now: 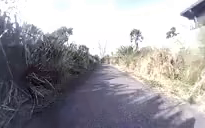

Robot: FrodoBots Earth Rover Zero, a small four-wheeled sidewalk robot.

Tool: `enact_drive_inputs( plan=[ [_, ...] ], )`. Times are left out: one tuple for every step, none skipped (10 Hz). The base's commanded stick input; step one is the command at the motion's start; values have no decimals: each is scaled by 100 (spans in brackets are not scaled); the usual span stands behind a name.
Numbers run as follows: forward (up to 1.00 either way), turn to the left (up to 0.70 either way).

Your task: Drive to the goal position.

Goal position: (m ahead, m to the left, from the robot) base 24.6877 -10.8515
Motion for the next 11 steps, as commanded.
enact_drive_inputs(
  plan=[
    [45,0],
    [45,0],
    [45,0],
    [45,0],
    [45,0],
    [45,0],
    [45,0],
    [45,0],
    [45,0],
    [45,-1],
    [45,-6]
  ],
)
